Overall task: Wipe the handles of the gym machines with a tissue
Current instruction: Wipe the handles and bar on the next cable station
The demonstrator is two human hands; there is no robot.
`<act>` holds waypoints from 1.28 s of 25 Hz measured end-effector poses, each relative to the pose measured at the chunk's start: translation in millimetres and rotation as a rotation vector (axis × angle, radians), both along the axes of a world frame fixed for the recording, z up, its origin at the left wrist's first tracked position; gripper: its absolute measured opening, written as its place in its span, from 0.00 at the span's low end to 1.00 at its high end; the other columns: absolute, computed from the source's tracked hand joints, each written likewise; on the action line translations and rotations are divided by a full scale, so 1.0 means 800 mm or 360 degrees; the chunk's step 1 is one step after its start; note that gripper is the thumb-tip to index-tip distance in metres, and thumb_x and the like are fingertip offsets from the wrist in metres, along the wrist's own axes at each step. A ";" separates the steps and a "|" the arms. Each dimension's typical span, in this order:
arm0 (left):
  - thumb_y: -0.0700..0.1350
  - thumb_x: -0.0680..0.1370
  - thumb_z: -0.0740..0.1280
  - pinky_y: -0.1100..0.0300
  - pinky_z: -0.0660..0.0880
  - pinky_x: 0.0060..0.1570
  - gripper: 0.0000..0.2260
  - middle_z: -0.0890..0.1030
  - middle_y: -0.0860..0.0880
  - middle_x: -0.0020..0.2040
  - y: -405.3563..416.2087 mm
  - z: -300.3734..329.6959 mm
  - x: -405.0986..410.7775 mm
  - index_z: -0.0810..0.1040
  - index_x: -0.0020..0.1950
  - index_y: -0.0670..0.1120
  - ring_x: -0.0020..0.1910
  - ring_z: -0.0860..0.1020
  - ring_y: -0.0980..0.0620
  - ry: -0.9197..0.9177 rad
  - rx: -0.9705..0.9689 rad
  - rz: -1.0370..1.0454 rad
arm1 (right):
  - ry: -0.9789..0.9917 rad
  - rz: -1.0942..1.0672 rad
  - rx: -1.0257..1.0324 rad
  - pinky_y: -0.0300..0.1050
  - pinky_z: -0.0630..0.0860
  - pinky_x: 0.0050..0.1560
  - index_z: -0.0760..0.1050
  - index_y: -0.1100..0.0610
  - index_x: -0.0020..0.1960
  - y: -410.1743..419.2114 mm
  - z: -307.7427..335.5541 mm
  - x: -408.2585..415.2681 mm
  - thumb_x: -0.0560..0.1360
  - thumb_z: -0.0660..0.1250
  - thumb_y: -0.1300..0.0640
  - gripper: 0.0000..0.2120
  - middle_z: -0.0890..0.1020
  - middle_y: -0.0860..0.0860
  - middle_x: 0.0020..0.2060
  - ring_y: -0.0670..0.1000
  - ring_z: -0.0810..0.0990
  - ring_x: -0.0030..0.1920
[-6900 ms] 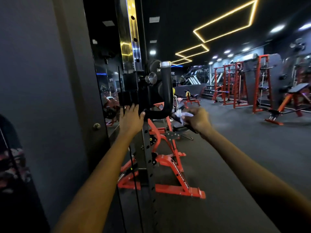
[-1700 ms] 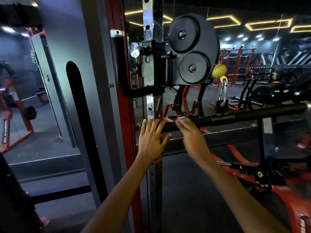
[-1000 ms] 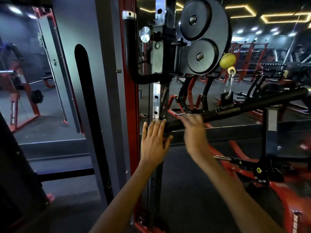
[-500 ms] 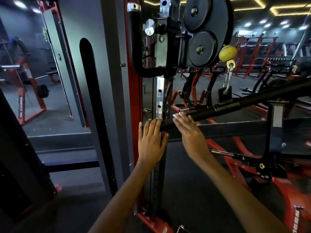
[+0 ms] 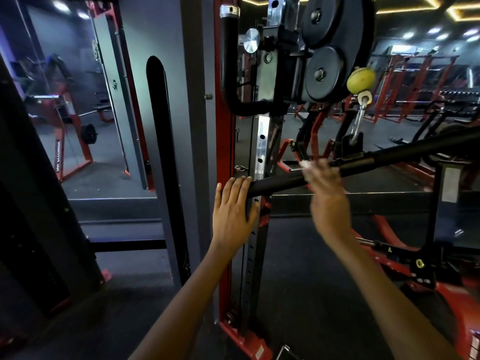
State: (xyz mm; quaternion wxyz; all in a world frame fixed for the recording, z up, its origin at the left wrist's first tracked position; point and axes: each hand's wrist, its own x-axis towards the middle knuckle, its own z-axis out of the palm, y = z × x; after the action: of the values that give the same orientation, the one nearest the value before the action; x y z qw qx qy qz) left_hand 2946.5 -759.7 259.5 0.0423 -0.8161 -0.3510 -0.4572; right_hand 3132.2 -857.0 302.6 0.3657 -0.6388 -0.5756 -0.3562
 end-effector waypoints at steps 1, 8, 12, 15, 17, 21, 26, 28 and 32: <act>0.52 0.80 0.61 0.50 0.45 0.76 0.25 0.67 0.47 0.74 -0.002 -0.002 -0.004 0.62 0.75 0.46 0.76 0.59 0.48 -0.0008 -0.0014 -0.0013 | 0.0157 -0.0078 0.0073 0.57 0.58 0.73 0.67 0.63 0.67 -0.010 0.005 0.014 0.74 0.58 0.73 0.23 0.69 0.56 0.69 0.56 0.60 0.73; 0.54 0.81 0.59 0.50 0.45 0.76 0.28 0.63 0.46 0.76 -0.017 -0.012 -0.015 0.57 0.77 0.44 0.77 0.54 0.49 -0.0044 -0.0093 -0.0014 | -0.0268 0.0252 -0.0111 0.55 0.66 0.68 0.71 0.63 0.65 0.015 -0.016 -0.062 0.72 0.62 0.73 0.22 0.73 0.59 0.65 0.56 0.69 0.68; 0.56 0.81 0.56 0.54 0.41 0.76 0.28 0.61 0.47 0.77 -0.018 -0.018 -0.028 0.57 0.78 0.45 0.78 0.51 0.52 -0.0023 -0.0120 -0.0068 | 0.0073 -0.0034 0.0162 0.55 0.61 0.72 0.67 0.63 0.67 -0.016 -0.001 0.010 0.74 0.60 0.74 0.22 0.71 0.58 0.67 0.57 0.65 0.71; 0.56 0.81 0.56 0.58 0.38 0.75 0.28 0.62 0.47 0.76 -0.024 -0.017 -0.027 0.57 0.77 0.45 0.77 0.51 0.52 -0.0062 -0.0139 -0.0087 | 0.0329 -0.0004 0.0248 0.58 0.69 0.66 0.70 0.65 0.65 -0.003 0.000 -0.029 0.75 0.60 0.71 0.19 0.73 0.60 0.65 0.57 0.68 0.69; 0.55 0.81 0.55 0.59 0.38 0.76 0.27 0.63 0.46 0.76 -0.028 -0.015 -0.027 0.59 0.77 0.44 0.77 0.53 0.51 -0.0096 -0.0131 -0.0072 | -0.0152 0.0245 0.0033 0.56 0.67 0.67 0.71 0.65 0.64 0.008 -0.020 -0.073 0.74 0.61 0.71 0.19 0.74 0.60 0.64 0.57 0.69 0.68; 0.53 0.82 0.54 0.60 0.38 0.76 0.24 0.64 0.46 0.75 -0.031 -0.013 -0.032 0.61 0.76 0.44 0.77 0.55 0.51 -0.0110 -0.0094 -0.0068 | 0.0139 0.0530 0.0204 0.40 0.67 0.68 0.73 0.64 0.62 -0.017 -0.032 -0.060 0.76 0.61 0.67 0.15 0.75 0.57 0.62 0.51 0.71 0.66; 0.55 0.83 0.50 0.58 0.38 0.76 0.25 0.64 0.46 0.76 -0.036 -0.018 -0.030 0.61 0.76 0.44 0.77 0.54 0.50 -0.0159 -0.0116 -0.0089 | 0.2495 0.0655 0.1205 0.42 0.77 0.52 0.77 0.63 0.53 0.000 0.017 -0.029 0.74 0.66 0.65 0.08 0.79 0.53 0.48 0.51 0.79 0.50; 0.56 0.83 0.47 0.57 0.39 0.76 0.26 0.63 0.46 0.76 -0.039 -0.021 -0.028 0.61 0.76 0.43 0.77 0.54 0.50 -0.0177 -0.0126 -0.0095 | 0.2823 0.0664 0.0979 0.35 0.75 0.45 0.76 0.59 0.50 0.009 0.027 -0.060 0.76 0.65 0.64 0.04 0.79 0.50 0.44 0.46 0.78 0.45; 0.58 0.83 0.44 0.51 0.43 0.77 0.28 0.65 0.45 0.75 -0.038 -0.019 -0.031 0.62 0.75 0.43 0.77 0.55 0.49 -0.0238 -0.0137 -0.0038 | 0.2976 0.0814 0.0128 0.39 0.74 0.51 0.75 0.57 0.45 0.002 0.003 -0.131 0.74 0.67 0.64 0.04 0.80 0.51 0.42 0.48 0.79 0.45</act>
State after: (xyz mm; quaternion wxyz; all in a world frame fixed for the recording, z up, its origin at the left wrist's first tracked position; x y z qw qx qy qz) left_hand 2922.1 -789.8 244.2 -0.0246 -0.7848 -0.3627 -0.5019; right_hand 3027.5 -855.7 305.4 0.7637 -0.5065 -0.1613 0.3664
